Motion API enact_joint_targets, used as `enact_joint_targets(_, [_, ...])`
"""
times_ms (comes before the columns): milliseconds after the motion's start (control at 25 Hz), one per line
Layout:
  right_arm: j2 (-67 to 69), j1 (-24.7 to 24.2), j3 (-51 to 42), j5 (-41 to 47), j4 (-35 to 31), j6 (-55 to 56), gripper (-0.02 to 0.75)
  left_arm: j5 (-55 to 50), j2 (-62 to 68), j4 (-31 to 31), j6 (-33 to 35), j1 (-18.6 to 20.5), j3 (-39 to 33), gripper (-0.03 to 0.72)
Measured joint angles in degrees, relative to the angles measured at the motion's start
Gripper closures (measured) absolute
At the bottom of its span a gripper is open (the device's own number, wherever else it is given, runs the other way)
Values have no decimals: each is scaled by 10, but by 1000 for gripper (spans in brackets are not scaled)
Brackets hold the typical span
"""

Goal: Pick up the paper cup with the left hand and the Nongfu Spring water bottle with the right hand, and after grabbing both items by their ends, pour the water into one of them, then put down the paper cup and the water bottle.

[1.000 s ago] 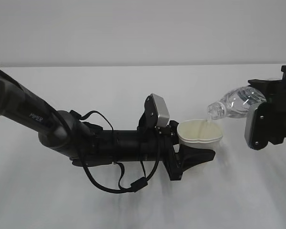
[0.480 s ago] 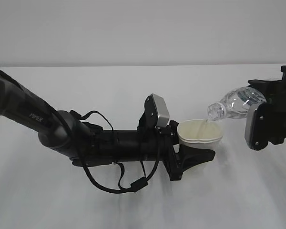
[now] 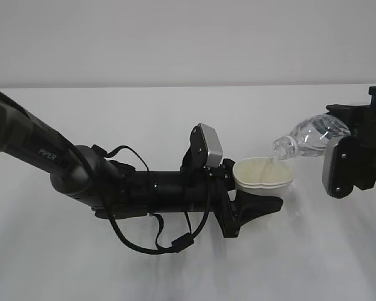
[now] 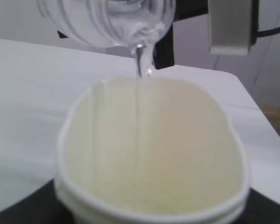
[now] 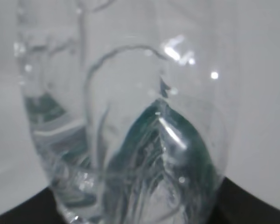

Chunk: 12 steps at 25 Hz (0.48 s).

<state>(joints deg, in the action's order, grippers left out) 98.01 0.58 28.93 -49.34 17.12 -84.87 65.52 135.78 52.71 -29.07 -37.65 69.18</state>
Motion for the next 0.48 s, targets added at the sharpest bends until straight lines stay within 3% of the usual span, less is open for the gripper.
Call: enact_joint_targets(480, [0, 0, 0, 1, -2, -4, 362, -3, 0, 0, -3, 0, 0, 258])
